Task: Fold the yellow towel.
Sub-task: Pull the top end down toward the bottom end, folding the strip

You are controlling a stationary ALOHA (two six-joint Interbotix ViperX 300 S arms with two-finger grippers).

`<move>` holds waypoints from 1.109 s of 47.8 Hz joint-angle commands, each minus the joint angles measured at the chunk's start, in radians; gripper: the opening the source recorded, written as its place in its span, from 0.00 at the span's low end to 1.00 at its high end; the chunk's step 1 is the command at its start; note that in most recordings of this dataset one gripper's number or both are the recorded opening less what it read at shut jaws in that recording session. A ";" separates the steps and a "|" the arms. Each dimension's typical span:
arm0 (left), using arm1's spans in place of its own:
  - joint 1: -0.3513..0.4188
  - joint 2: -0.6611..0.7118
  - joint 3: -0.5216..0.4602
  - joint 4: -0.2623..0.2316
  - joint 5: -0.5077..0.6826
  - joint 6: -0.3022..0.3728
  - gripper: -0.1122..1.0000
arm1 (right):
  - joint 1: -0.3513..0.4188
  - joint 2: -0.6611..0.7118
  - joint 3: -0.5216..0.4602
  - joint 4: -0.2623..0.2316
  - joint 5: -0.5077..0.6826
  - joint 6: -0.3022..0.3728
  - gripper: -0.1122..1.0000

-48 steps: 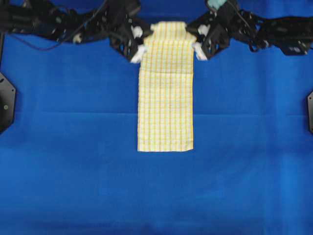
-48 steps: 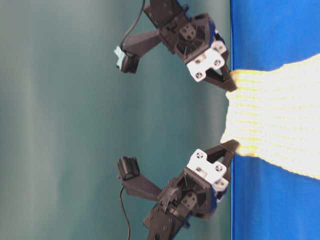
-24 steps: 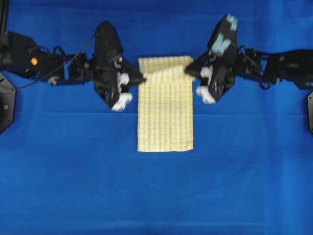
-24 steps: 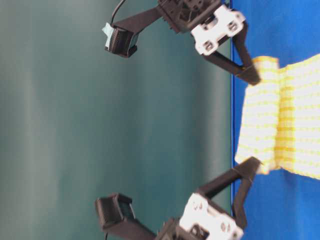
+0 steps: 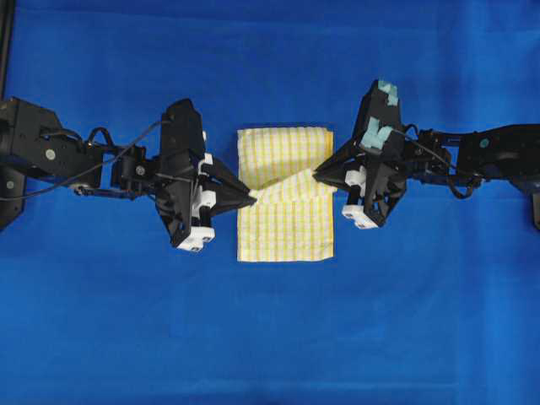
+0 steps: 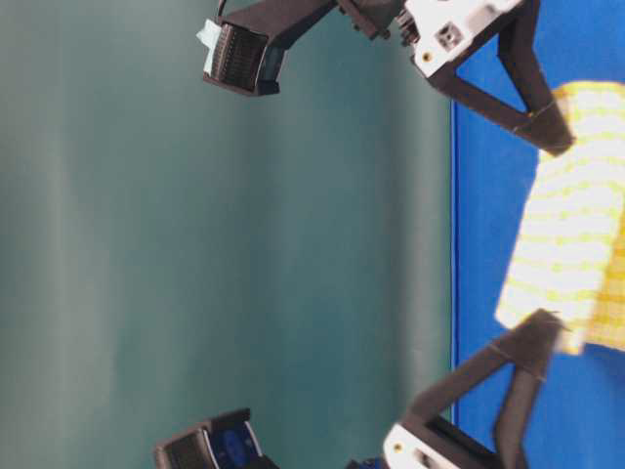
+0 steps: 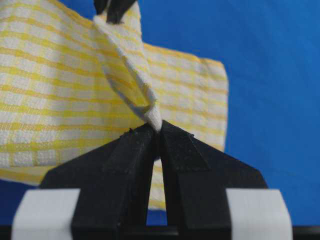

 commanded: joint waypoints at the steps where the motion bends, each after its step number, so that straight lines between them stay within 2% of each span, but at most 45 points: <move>1: -0.025 -0.002 -0.008 0.002 -0.012 0.000 0.12 | 0.020 -0.023 -0.002 0.011 -0.003 -0.002 0.14; 16: -0.032 0.051 -0.011 0.002 -0.012 0.000 0.12 | 0.043 -0.014 -0.008 0.014 -0.003 0.000 0.14; 27: -0.064 0.055 -0.014 0.002 -0.012 -0.002 0.12 | 0.101 -0.002 -0.017 0.080 -0.006 -0.002 0.14; 34: -0.069 0.055 -0.014 0.002 -0.011 -0.002 0.12 | 0.123 0.006 -0.028 0.103 -0.008 -0.002 0.14; 53: -0.067 0.058 -0.021 0.002 0.011 0.000 0.14 | 0.130 0.014 -0.034 0.109 -0.003 -0.002 0.14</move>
